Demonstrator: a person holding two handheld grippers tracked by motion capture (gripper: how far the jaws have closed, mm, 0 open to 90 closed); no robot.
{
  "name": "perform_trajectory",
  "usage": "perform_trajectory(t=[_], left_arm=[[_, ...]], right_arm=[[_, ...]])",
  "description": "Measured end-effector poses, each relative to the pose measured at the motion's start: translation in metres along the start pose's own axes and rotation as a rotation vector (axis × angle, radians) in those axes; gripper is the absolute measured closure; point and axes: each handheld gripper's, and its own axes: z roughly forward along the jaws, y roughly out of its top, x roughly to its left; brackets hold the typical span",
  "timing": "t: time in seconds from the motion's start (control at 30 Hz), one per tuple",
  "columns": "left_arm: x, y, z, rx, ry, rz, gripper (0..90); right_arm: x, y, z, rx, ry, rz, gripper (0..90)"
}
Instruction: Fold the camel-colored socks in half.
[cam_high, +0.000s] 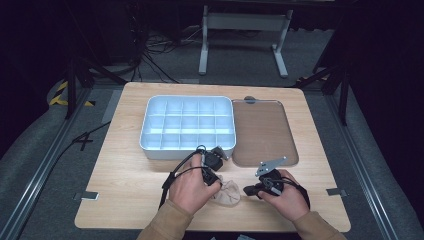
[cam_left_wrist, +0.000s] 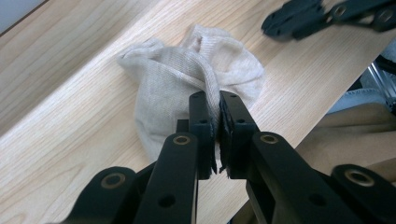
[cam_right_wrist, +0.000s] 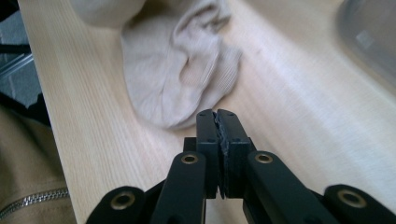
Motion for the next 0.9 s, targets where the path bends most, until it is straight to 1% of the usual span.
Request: perform_trajectory(t=[0.03, 0.13, 0.2, 0.23, 0.27, 0.33, 0.4, 0.43, 0.47, 0.5, 0.53, 0.67, 0.7, 0.8, 0.9], left_arm=[[-0.001, 0.001, 0.001, -0.004, 0.001, 0.003, 84.5], [-0.004, 0.004, 0.004, 0.007, -0.016, 0.028, 84.5], [-0.006, 0.005, 0.005, 0.005, -0.017, 0.024, 84.5], [-0.007, 0.006, 0.007, 0.008, -0.02, 0.032, 84.6], [-0.009, 0.007, 0.008, 0.006, -0.018, 0.035, 84.6], [-0.011, 0.008, 0.012, 0.018, -0.018, 0.045, 84.6], [-0.014, 0.01, 0.017, 0.027, -0.027, 0.051, 84.7], [-0.015, 0.01, 0.019, 0.031, -0.021, 0.055, 84.7], [-0.015, 0.011, 0.021, 0.037, -0.028, 0.053, 84.7], [-0.015, 0.012, 0.024, 0.035, -0.026, 0.056, 84.7], [-0.015, 0.012, 0.025, 0.045, -0.021, 0.059, 84.7], [-0.015, 0.014, 0.032, 0.049, -0.021, 0.06, 84.7], [-0.015, 0.015, 0.035, 0.059, -0.019, 0.058, 84.7], [-0.015, 0.015, 0.036, 0.063, -0.023, 0.057, 84.7], [-0.016, 0.014, 0.036, 0.053, -0.021, 0.062, 84.3]], right_arm=[[0.002, -0.001, 0.004, 0.018, 0.008, 0.003, 88.5], [0.008, 0.002, 0.014, 0.029, 0.003, -0.009, 88.5], [0.012, 0.004, 0.018, 0.019, 0.008, -0.012, 88.7], [0.014, 0.005, 0.019, 0.019, 0.004, -0.014, 88.7], [0.014, 0.005, 0.019, 0.019, 0.004, -0.014, 88.7], [0.015, 0.005, 0.02, 0.016, 0.0, -0.013, 88.7], [0.014, 0.005, 0.02, 0.011, 0.004, -0.008, 88.7], [0.013, 0.005, 0.02, 0.01, 0.003, -0.006, 88.7], [0.013, 0.005, 0.02, 0.009, 0.004, -0.006, 88.7], [0.013, 0.005, 0.02, 0.009, 0.005, -0.006, 88.6], [0.013, 0.005, 0.02, 0.01, 0.003, -0.007, 88.5], [0.013, 0.004, 0.019, 0.008, -0.003, -0.012, 87.1], [0.012, 0.004, 0.019, 0.007, -0.004, -0.012, 86.6], [0.012, 0.004, 0.018, 0.005, -0.005, -0.011, 86.2], [0.011, 0.004, 0.017, 0.009, -0.01, -0.009, 85.7]])
